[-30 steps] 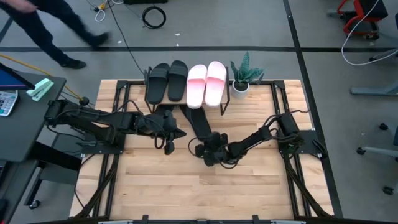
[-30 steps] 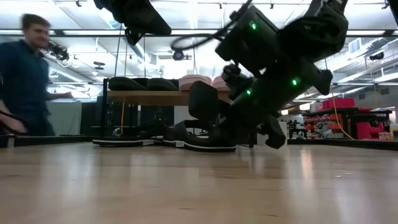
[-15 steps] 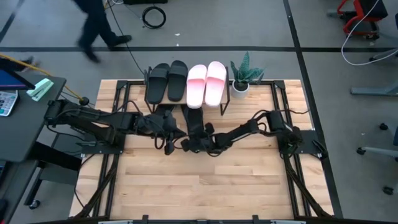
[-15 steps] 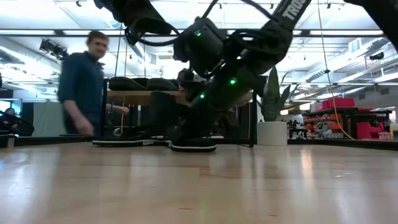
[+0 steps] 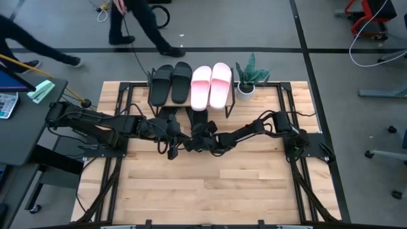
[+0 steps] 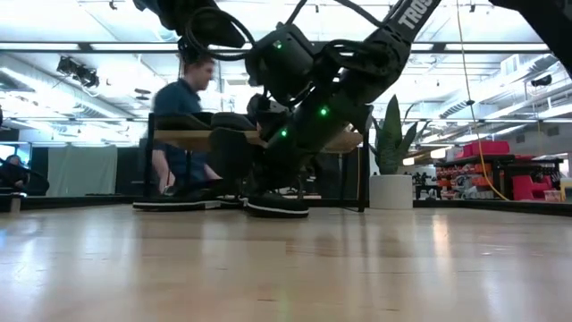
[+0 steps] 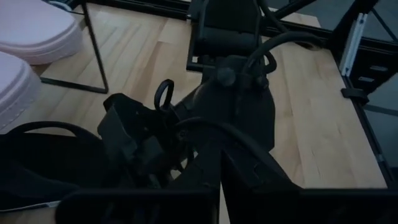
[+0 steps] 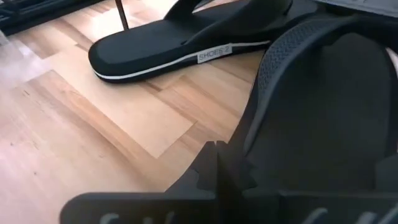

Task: Pick and place slides into the shelf
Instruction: Put the black slipper under the shelf

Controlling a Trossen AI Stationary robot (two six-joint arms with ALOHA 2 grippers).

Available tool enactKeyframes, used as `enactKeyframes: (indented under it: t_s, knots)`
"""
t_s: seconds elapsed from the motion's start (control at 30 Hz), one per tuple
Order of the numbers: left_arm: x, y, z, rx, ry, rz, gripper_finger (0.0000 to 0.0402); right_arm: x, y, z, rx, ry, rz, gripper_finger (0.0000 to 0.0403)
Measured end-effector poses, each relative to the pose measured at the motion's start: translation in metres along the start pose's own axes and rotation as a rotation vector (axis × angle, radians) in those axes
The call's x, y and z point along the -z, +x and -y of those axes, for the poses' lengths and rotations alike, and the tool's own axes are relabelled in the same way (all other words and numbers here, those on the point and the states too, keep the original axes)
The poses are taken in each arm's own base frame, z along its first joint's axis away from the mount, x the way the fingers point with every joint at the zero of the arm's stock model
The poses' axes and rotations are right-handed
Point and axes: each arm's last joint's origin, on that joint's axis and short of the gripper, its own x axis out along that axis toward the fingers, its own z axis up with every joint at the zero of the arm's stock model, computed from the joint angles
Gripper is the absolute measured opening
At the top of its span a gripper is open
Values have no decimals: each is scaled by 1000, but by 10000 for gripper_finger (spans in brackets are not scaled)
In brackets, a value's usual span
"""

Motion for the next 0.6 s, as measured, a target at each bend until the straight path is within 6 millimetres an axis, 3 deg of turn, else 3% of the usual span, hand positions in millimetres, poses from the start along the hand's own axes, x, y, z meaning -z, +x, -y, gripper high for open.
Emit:
enactKeyframes:
  t_s: [0.37, 0.6]
  knots:
    - [1, -1, 3, 13, -1, -3, 24, 22, -29, -23, -99, 35, -80, 0]
    - [1, -1, 3, 6, -1, 0, 11, 13, -12, -7, -11, 33, -60, 0]
